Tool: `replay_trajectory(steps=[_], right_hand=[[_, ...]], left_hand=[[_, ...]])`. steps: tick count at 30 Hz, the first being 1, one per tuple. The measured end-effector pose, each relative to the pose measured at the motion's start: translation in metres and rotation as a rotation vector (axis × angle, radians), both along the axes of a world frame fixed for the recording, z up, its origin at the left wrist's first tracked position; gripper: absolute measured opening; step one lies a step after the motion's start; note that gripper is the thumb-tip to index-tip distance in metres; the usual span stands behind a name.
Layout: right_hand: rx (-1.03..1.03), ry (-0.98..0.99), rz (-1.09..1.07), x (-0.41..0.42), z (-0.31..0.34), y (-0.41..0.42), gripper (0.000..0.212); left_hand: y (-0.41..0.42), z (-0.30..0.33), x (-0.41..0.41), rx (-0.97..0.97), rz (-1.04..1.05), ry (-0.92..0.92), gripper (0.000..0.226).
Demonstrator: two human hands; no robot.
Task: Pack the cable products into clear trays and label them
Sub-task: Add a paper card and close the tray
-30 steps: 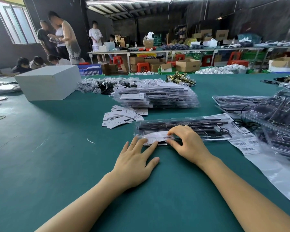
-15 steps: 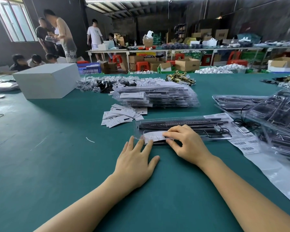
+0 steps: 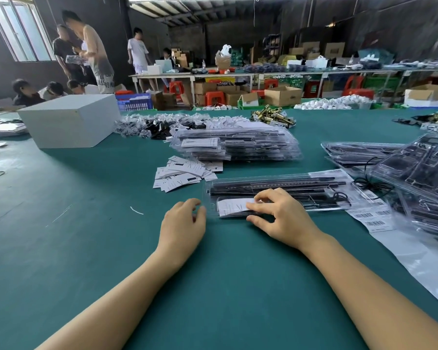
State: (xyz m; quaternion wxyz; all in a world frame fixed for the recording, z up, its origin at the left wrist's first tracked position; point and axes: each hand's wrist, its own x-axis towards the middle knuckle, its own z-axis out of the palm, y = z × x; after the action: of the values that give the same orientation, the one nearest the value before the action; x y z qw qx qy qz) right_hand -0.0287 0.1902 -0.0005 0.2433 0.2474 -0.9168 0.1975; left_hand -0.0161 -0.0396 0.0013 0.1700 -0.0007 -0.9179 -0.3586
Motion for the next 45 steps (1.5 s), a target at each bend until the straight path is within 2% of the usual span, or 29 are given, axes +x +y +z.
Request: replay_trajectory(steps=[2,4,9,11,13,16,21,25,29,35,39,42,45], right_hand=[[-0.018,-0.009,-0.014,0.000,-0.001,-0.001,0.024],[-0.035,-0.020,-0.030,0.001,-0.001,-0.003,0.022],[-0.039,-0.017,-0.055,0.005,-0.001,-0.007,0.020],[-0.036,-0.026,-0.058,0.008,0.002,-0.008,0.019],[-0.026,-0.031,-0.062,0.012,0.004,-0.008,0.019],[-0.031,-0.091,-0.069,0.022,0.004,-0.006,0.025],[-0.046,-0.178,-0.064,0.039,-0.003,0.003,0.034],[-0.103,-0.142,-0.086,0.043,-0.001,0.003,0.032],[-0.027,-0.078,-0.044,0.047,-0.001,0.002,0.030],[0.024,-0.088,-0.037,0.047,-0.002,0.004,0.033],[0.000,-0.018,-0.046,0.048,-0.001,0.003,0.028],[-0.054,0.099,-0.068,0.048,-0.001,0.002,0.021],[-0.171,0.159,-0.180,0.044,-0.002,0.004,0.018]], left_hand=[[-0.001,0.003,-0.006,0.312,-0.031,-0.108,0.024],[-0.004,0.003,-0.011,0.490,-0.067,-0.183,0.020],[-0.010,0.012,-0.017,0.721,-0.171,-0.340,0.030],[-0.007,0.017,-0.015,0.867,-0.202,-0.363,0.026],[-0.003,0.022,-0.012,0.943,-0.209,-0.366,0.017],[-0.005,0.031,-0.013,1.056,-0.158,-0.456,0.017],[-0.011,0.038,-0.012,1.040,-0.208,-0.644,0.014],[0.000,0.029,-0.007,1.121,-0.196,-0.511,0.003],[0.011,0.024,0.001,1.208,-0.303,-0.444,0.015],[0.014,0.011,0.006,0.931,-0.307,-0.310,0.019],[0.016,0.004,0.004,0.768,-0.273,-0.221,0.020],[0.014,0.001,0.001,0.661,-0.203,-0.131,0.025],[0.010,0.001,-0.005,0.611,-0.146,-0.085,0.028]])
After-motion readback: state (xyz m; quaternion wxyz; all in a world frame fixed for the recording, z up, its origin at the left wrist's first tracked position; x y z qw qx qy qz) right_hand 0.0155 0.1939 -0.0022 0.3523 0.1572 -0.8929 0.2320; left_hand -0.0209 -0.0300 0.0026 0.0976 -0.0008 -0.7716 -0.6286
